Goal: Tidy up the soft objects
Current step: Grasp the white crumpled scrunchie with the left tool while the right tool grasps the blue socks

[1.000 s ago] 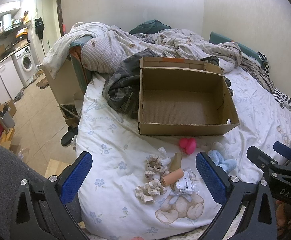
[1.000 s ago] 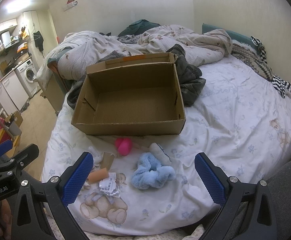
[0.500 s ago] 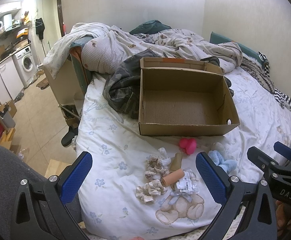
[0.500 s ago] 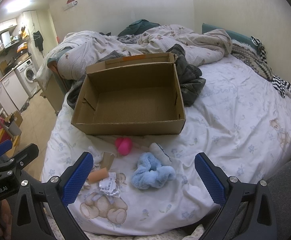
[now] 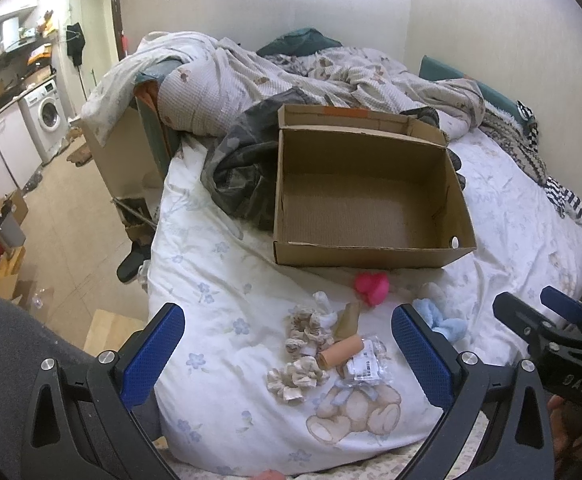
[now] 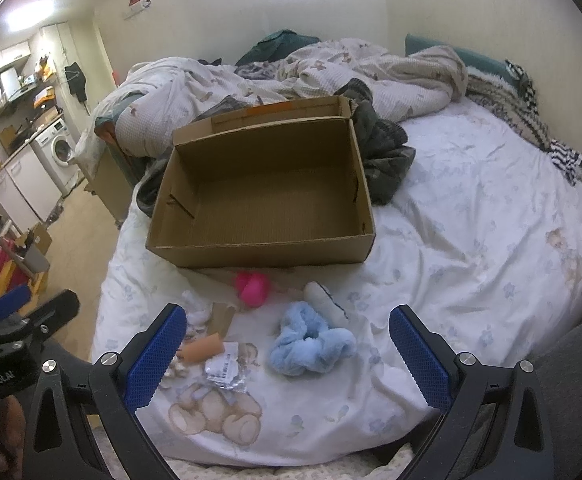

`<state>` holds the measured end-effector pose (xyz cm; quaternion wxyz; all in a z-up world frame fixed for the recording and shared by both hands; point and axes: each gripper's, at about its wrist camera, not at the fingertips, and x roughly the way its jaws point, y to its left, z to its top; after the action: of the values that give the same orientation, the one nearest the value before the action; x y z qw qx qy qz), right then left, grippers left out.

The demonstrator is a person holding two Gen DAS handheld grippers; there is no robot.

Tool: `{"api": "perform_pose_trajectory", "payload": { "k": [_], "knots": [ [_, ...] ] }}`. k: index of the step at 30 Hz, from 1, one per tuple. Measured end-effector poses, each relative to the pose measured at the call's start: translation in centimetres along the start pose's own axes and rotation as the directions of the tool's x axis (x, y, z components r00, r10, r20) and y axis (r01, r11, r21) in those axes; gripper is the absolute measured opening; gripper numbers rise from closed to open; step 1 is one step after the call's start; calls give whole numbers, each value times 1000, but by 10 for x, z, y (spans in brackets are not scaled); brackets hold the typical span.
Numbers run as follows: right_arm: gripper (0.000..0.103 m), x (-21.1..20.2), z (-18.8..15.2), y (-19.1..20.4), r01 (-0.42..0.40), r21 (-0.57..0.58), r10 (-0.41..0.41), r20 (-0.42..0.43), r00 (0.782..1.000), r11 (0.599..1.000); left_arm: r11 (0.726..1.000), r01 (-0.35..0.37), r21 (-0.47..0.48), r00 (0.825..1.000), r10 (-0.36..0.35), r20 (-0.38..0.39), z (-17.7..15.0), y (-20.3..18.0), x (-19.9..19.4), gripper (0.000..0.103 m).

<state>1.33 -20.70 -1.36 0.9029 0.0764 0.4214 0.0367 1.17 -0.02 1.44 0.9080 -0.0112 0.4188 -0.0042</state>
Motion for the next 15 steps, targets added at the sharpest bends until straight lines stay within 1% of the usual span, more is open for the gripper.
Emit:
{"api": "perform_pose_trajectory", "payload": {
  "k": [3,5,7,9,10,12,15],
  "knots": [
    [103,-1,9,-2,-20,9,21,-10,1000,1000,1000,-5,10,1000,5,-17,7,-2,5,103],
    [103,1,13,-4,-38,15,38,-28,999,999,999,-21,33,998,23,-62,11,-5,14,103],
    [103,4,20,-6,-57,15,58,-51,997,998,998,-18,58,993,24,-115,16,-7,25,103],
    [103,9,28,-7,-73,13,74,-80,994,997,997,-19,70,988,29,-152,22,-6,34,103],
    [103,13,33,-9,-83,13,84,-103,991,996,997,-26,71,986,37,-163,26,-4,39,103],
    [103,23,40,-12,-76,7,77,-150,986,997,997,-42,62,981,53,-187,32,1,48,103],
    [103,37,49,-18,-63,-3,61,-193,979,998,999,-43,17,968,46,-248,37,16,65,103]
  ]
}}
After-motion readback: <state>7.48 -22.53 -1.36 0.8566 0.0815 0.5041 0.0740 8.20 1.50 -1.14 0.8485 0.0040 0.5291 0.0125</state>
